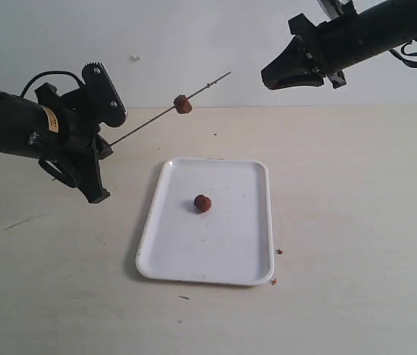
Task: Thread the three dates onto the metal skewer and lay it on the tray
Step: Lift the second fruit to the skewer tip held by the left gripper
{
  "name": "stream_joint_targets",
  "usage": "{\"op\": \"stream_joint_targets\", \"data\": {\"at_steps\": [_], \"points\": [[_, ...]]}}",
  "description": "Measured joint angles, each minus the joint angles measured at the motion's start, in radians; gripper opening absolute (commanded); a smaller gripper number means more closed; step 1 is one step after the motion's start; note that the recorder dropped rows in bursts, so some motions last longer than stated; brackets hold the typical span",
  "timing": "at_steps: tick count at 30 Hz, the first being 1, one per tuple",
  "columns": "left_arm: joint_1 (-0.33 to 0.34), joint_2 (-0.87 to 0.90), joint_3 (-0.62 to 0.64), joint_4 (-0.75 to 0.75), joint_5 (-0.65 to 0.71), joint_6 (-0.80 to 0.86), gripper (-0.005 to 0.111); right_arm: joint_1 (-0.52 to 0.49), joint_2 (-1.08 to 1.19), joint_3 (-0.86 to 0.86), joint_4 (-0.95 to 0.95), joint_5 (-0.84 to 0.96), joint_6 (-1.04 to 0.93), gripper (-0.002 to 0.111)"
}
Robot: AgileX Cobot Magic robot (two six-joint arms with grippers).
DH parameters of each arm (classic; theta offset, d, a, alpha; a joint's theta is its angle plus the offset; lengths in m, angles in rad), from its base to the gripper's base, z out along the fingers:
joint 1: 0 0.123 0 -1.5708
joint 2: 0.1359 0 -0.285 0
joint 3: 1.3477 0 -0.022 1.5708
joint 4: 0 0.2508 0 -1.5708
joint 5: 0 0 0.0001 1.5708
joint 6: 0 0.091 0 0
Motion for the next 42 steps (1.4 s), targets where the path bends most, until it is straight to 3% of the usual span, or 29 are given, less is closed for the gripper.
{"op": "stream_joint_targets", "data": {"at_steps": [18, 42], "points": [[-0.017, 0.08, 0.013, 0.0, -0.179, 0.027, 0.0, 0.0, 0.0, 0.0, 0.149, 0.002, 0.038, 0.023], [0.006, 0.08, 0.013, 0.0, -0.185, 0.021, 0.0, 0.045, 0.0, 0.0, 0.116, 0.004, 0.078, 0.023]]}}
